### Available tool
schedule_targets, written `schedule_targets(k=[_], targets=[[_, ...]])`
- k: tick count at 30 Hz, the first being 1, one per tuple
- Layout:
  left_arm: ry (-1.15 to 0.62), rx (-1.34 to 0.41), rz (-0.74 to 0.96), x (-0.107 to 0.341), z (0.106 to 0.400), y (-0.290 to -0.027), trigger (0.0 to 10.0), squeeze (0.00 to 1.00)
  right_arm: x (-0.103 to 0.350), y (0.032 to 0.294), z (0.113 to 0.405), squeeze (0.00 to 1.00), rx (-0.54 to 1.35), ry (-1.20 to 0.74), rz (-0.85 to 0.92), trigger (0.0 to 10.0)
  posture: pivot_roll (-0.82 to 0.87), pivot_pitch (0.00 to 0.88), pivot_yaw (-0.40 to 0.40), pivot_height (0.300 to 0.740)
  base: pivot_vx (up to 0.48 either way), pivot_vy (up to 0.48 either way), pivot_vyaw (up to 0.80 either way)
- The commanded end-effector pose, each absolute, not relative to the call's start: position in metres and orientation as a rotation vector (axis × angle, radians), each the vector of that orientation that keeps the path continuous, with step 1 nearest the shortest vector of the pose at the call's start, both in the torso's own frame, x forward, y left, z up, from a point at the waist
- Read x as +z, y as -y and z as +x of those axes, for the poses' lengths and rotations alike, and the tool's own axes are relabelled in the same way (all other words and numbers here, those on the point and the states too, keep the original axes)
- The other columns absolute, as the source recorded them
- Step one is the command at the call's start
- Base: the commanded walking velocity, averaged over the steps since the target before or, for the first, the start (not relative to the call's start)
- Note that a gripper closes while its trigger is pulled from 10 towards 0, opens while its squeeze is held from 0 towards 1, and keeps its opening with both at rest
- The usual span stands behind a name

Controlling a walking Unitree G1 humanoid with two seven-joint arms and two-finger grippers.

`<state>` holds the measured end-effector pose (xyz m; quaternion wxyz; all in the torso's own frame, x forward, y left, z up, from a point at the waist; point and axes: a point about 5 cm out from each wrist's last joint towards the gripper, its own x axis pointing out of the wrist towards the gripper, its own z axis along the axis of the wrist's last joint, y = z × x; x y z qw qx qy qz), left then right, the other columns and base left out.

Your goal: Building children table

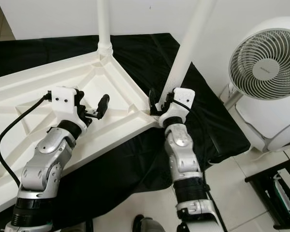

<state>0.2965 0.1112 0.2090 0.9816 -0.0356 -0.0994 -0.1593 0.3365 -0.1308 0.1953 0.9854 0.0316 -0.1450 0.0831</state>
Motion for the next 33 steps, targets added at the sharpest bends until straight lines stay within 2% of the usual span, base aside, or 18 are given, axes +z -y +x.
schedule_targets(k=[1, 13, 21, 26, 33], targets=[[0.192, -0.299, -0.061, 0.206, 0.295, -0.108, 10.0, 0.00, 0.191, 0.143, 0.334, 0.00, 0.215, 0.264, 0.046, 10.0, 0.09, 0.135, -0.099, 0.740, 0.000, 0.000, 0.00], [0.182, -0.411, -0.029, 0.204, 0.286, -0.094, 10.0, 0.00, 0.183, 0.184, 0.335, 0.00, 0.419, 0.155, -0.056, 10.0, 0.09, 0.155, -0.083, 0.740, 0.000, 0.000, 0.00], [0.189, -0.566, -0.006, 0.206, 0.273, -0.078, 10.0, 0.00, 0.178, 0.185, 0.337, 0.00, 0.549, 0.123, -0.064, 10.0, 0.09, 0.156, -0.078, 0.740, 0.000, 0.000, 0.00], [0.168, -0.748, 0.043, 0.201, 0.254, -0.062, 10.0, 0.00, 0.180, 0.183, 0.347, 0.00, 0.588, 0.128, -0.092, 10.0, 0.09, 0.156, -0.078, 0.740, 0.000, 0.000, 0.00], [0.145, -0.836, 0.076, 0.198, 0.244, -0.057, 10.0, 0.00, 0.183, 0.180, 0.356, 0.00, 0.630, 0.130, -0.098, 10.0, 0.10, 0.160, -0.071, 0.740, 0.000, 0.000, 0.00]])
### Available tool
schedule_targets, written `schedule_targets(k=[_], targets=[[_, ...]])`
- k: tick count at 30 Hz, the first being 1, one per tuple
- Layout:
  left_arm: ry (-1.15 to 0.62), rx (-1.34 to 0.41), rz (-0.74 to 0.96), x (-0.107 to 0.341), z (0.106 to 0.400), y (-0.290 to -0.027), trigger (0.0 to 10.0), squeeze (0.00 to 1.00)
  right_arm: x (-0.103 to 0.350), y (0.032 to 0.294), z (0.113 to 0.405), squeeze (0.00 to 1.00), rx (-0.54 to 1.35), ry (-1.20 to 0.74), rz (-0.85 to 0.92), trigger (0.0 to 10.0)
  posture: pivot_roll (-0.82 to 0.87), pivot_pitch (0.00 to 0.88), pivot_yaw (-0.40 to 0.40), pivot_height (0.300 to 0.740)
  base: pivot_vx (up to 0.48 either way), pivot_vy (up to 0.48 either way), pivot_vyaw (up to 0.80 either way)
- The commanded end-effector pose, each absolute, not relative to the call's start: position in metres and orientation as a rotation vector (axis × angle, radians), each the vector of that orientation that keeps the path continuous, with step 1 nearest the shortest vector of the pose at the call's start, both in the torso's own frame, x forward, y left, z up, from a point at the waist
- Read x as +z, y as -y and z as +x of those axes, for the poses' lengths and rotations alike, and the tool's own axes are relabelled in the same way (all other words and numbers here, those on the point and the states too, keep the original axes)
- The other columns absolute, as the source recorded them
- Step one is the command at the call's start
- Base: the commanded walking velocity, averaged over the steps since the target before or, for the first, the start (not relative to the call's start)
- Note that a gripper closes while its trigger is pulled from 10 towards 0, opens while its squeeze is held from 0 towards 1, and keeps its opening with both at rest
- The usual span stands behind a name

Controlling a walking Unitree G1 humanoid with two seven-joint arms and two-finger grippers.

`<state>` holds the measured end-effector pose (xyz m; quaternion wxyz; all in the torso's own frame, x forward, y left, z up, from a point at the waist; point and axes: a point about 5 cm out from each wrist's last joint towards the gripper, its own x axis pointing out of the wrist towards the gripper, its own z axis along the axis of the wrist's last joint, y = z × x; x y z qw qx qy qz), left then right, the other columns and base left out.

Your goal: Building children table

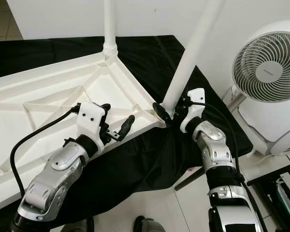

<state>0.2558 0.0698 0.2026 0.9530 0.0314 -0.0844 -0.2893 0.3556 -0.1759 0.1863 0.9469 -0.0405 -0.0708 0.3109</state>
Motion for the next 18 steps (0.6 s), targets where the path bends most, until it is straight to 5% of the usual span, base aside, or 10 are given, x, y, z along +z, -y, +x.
schedule_targets(k=[1, 5, 6, 7, 8, 18], targets=[[0.145, -0.836, 0.076, 0.1979, 0.2436, -0.0570, 10.0, 0.00, 0.1831, 0.1801, 0.3563, 0.00, 0.630, 0.130, -0.098, 10.0, 0.10, 0.160, -0.071, 0.740, 0.000, 0.000, 0.00], [0.135, -0.845, 0.086, 0.1967, 0.2413, -0.0563, 10.0, 0.00, 0.1843, 0.1771, 0.3609, 0.00, 0.666, 0.130, -0.119, 9.4, 0.10, 0.161, -0.069, 0.740, 0.000, 0.000, 0.00], [0.134, -0.844, 0.089, 0.1964, 0.2409, -0.0563, 10.0, 0.00, 0.1842, 0.1767, 0.3617, 0.00, 0.671, 0.129, -0.128, 7.9, 0.10, 0.161, -0.070, 0.740, 0.000, 0.000, 0.00], [0.133, -0.842, 0.093, 0.1962, 0.2410, -0.0564, 10.0, 0.00, 0.1836, 0.1767, 0.3622, 0.00, 0.674, 0.125, -0.134, 4.5, 0.10, 0.161, -0.070, 0.740, 0.000, 0.000, 0.00], [0.133, -0.838, 0.097, 0.1963, 0.2409, -0.0567, 10.0, 0.00, 0.1829, 0.1772, 0.3628, 0.00, 0.678, 0.122, -0.130, 0.0, 0.10, 0.160, -0.069, 0.740, 0.000, 0.000, 0.00], [0.130, -0.819, 0.110, 0.1962, 0.2422, -0.0573, 10.0, 0.00, 0.1792, 0.1814, 0.3617, 0.00, 0.707, 0.123, -0.141, 0.0, 0.10, 0.162, -0.069, 0.740, 0.000, 0.000, 0.00]])
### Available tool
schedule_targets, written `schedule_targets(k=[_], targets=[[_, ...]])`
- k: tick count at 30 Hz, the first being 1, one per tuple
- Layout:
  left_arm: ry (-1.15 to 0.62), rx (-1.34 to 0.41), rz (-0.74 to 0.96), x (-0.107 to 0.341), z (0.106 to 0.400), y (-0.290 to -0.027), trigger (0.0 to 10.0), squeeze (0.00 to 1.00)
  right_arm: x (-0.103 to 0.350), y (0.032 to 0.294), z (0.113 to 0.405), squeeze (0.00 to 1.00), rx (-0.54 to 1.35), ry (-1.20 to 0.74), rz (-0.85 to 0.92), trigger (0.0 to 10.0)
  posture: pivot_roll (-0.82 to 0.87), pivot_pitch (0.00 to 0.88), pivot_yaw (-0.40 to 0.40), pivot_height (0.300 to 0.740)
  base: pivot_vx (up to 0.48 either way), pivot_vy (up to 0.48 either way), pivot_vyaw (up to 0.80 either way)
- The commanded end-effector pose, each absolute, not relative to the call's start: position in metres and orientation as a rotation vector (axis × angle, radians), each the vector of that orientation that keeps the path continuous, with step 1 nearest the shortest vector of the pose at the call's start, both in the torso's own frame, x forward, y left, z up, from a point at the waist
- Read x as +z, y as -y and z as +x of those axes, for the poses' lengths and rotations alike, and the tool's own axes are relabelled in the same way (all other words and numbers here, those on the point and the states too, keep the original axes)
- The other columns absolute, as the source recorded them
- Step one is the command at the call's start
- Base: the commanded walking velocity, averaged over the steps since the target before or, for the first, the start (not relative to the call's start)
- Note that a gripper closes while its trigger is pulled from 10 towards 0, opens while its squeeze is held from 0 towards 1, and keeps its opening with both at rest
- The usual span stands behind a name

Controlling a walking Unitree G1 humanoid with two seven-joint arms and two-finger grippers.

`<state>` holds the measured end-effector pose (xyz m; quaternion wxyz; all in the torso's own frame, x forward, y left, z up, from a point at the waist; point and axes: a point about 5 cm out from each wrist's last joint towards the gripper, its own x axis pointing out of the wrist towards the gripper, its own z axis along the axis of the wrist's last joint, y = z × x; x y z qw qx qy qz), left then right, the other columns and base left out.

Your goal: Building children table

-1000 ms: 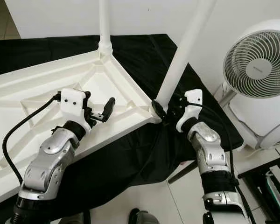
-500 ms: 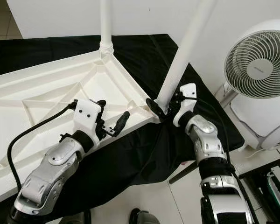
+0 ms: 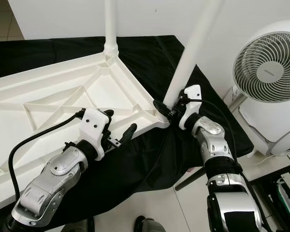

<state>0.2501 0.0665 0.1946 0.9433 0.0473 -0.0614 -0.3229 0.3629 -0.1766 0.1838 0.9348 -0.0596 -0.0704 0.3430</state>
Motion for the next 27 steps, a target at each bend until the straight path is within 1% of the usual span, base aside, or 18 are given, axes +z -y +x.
schedule_targets(k=[1, 5, 6, 13, 15, 20, 23, 27], targets=[[0.130, -0.819, 0.111, 0.196, 0.242, -0.057, 10.0, 0.00, 0.179, 0.181, 0.362, 0.00, 0.707, 0.123, -0.143, 0.0, 0.10, 0.162, -0.069, 0.740, 0.000, 0.000, 0.00], [0.131, -0.818, 0.109, 0.196, 0.242, -0.057, 10.0, 0.00, 0.179, 0.182, 0.361, 0.00, 0.707, 0.123, -0.131, 0.0, 0.09, 0.163, -0.069, 0.740, 0.000, 0.000, 0.00], [0.131, -0.818, 0.109, 0.197, 0.242, -0.057, 10.0, 0.00, 0.178, 0.182, 0.360, 0.00, 0.695, 0.122, -0.129, 10.0, 0.09, 0.163, -0.069, 0.740, 0.000, 0.000, 0.00], [0.129, -0.817, 0.108, 0.196, 0.241, -0.057, 10.0, 0.00, 0.177, 0.178, 0.357, 0.00, 0.619, 0.147, -0.086, 10.0, 0.09, 0.164, -0.073, 0.740, 0.000, 0.000, 0.00], [0.127, -0.819, 0.107, 0.195, 0.241, -0.057, 10.0, 0.00, 0.174, 0.173, 0.356, 0.00, 0.548, 0.143, -0.064, 10.0, 0.09, 0.162, -0.074, 0.740, 0.000, 0.000, 0.00], [0.129, -0.820, 0.109, 0.195, 0.240, -0.056, 10.0, 0.00, 0.172, 0.169, 0.354, 0.00, 0.479, 0.154, -0.053, 10.0, 0.09, 0.160, -0.077, 0.740, 0.000, 0.000, 0.00], [0.129, -0.820, 0.109, 0.195, 0.240, -0.056, 10.0, 0.00, 0.170, 0.162, 0.351, 0.00, 0.454, 0.152, -0.041, 10.0, 0.09, 0.160, -0.077, 0.740, 0.000, 0.000, 0.00], [0.130, -0.820, 0.109, 0.195, 0.241, -0.055, 10.0, 0.00, 0.170, 0.154, 0.348, 0.00, 0.355, 0.154, -0.012, 10.0, 0.09, 0.155, -0.082, 0.740, 0.000, 0.000, 0.00]])
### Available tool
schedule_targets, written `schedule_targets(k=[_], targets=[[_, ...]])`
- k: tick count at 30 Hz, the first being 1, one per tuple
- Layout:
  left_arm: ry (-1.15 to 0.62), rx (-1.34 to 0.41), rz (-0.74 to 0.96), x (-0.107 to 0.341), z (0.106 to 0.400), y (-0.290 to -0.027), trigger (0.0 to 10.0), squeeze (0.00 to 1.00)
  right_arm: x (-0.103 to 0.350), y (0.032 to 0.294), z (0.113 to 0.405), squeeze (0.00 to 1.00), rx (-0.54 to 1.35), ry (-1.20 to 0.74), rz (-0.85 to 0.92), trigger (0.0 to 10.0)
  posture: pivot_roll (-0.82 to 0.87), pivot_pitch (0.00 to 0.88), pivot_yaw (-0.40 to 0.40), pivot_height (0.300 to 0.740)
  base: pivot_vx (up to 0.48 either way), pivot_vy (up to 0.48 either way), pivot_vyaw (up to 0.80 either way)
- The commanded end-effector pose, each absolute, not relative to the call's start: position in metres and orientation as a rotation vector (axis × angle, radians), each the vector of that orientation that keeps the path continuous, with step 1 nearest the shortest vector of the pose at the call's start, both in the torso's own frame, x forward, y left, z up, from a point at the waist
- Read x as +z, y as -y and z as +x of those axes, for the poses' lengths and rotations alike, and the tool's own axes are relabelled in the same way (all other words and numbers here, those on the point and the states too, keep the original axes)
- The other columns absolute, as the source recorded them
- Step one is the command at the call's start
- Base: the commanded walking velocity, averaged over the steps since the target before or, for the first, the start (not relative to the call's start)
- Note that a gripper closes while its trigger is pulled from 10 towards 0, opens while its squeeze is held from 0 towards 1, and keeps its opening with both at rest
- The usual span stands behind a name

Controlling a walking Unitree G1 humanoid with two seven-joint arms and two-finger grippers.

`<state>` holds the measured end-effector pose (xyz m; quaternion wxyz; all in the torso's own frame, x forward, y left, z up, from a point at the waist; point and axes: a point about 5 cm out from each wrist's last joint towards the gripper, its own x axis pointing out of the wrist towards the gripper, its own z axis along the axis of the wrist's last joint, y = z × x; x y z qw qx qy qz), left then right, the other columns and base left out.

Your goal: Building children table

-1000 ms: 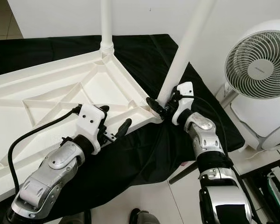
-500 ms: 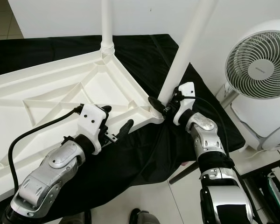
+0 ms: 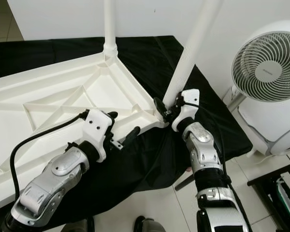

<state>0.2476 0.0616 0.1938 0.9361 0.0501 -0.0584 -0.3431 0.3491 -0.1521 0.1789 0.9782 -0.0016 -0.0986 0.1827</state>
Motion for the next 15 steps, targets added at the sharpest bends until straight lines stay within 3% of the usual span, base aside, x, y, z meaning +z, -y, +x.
schedule_targets(k=[1, 9, 15], targets=[[0.131, -0.823, 0.109, 0.195, 0.241, -0.055, 10.0, 0.00, 0.171, 0.151, 0.347, 0.00, 0.283, 0.149, -0.004, 10.0, 0.09, 0.151, -0.081, 0.740, 0.000, 0.000, 0.00], [0.130, -0.830, 0.117, 0.193, 0.239, -0.055, 10.0, 0.00, 0.165, 0.136, 0.332, 0.00, -0.077, 0.113, 0.018, 10.0, 0.09, 0.141, -0.084, 0.740, 0.000, 0.000, 0.00], [0.129, -0.832, 0.115, 0.192, 0.238, -0.053, 10.0, 0.00, 0.165, 0.126, 0.322, 0.00, -0.208, 0.101, 0.033, 10.0, 0.09, 0.135, -0.086, 0.740, 0.000, 0.000, 0.00]])
